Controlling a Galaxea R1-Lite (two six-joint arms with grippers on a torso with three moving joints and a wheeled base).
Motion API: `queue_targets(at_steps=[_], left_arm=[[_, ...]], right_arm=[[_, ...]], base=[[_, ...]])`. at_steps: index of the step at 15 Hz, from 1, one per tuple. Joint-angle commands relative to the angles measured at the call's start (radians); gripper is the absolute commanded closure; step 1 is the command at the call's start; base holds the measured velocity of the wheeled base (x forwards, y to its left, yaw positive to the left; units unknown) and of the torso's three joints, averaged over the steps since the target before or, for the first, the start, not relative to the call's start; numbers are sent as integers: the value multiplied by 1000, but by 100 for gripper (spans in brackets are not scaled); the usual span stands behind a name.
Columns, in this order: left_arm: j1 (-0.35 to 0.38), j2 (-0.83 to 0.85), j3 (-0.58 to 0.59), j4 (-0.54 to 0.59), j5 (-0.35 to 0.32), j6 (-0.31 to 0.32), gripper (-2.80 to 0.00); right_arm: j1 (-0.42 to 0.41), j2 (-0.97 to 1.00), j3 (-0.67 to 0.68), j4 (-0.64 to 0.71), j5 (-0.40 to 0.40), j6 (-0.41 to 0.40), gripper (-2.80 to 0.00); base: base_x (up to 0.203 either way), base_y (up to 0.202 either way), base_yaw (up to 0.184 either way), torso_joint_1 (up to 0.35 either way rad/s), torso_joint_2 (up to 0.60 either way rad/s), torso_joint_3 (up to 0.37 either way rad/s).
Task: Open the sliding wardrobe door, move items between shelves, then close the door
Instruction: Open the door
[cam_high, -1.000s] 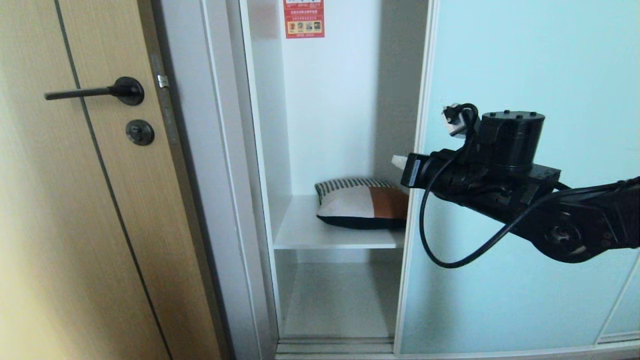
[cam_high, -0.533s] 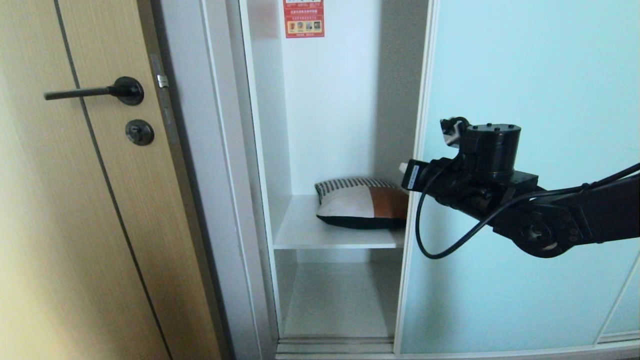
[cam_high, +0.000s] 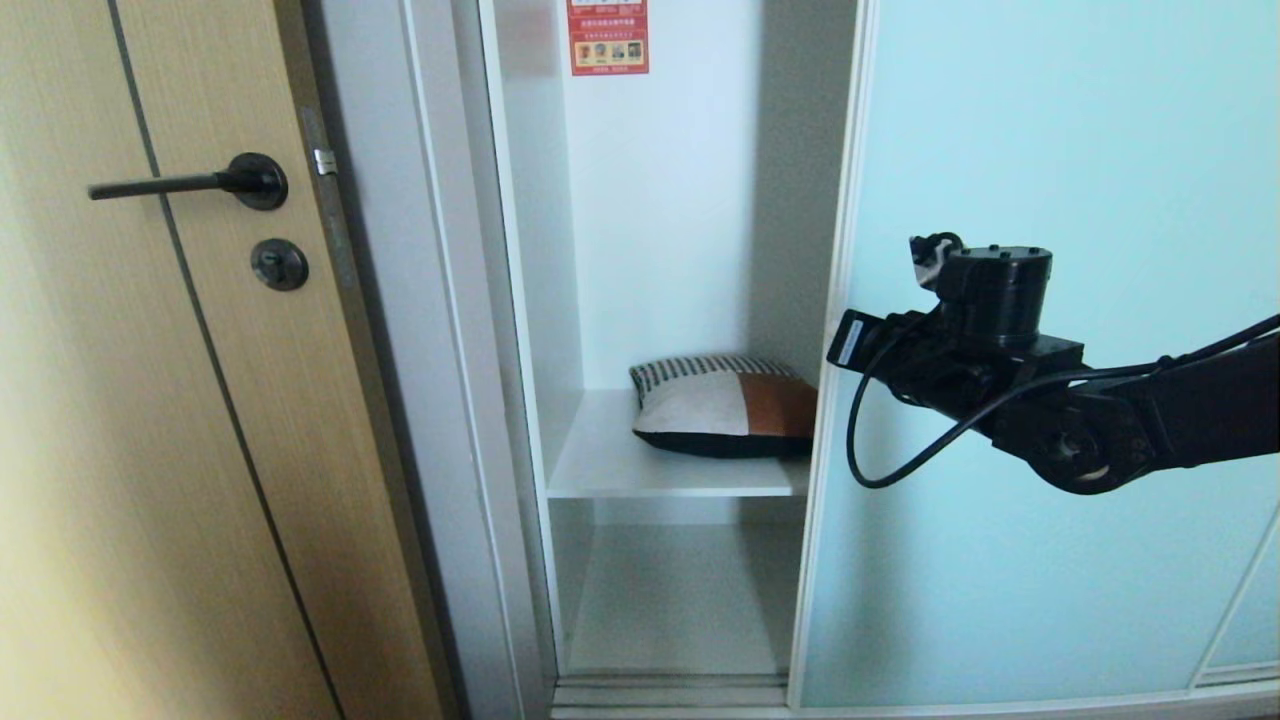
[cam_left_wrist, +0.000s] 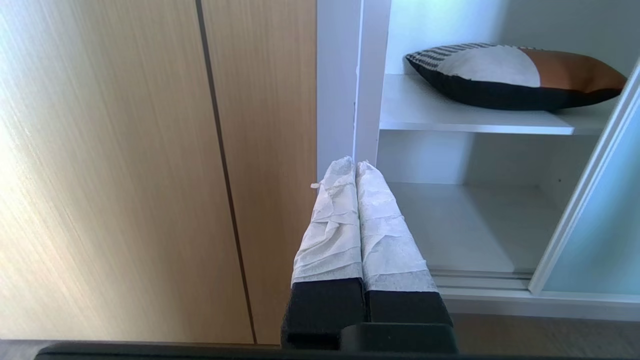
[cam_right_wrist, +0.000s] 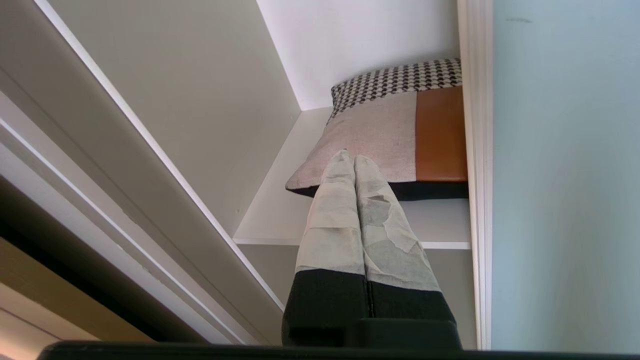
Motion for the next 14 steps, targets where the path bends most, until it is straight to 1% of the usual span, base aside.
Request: queue_targets(at_steps=[1,4,6,9,12,14], left_arm=[[0,0,2,0,0,0,0],[0,1,2,0,0,0,0],[1,0,2,0,0,0,0],[0,1,2,0,0,0,0],[0,0,2,0,0,0,0],[0,0,2,0,0,0,0]], right_arm=[[7,-18,0,-2,14,0,0],[43,-18,-14,16,17,-3,0],[46,18,-64,36,15,-3,0],[36,76,-157,81,2,0,0],[14,125,-202,96,-15,-1,0],[11,163,-259,110,-19,-1,0]], base=[[0,0,0,0,0,0],[0,0,0,0,0,0],[0,0,0,0,0,0],[0,0,0,0,0,0],[0,0,0,0,0,0],[0,0,0,0,0,0]])
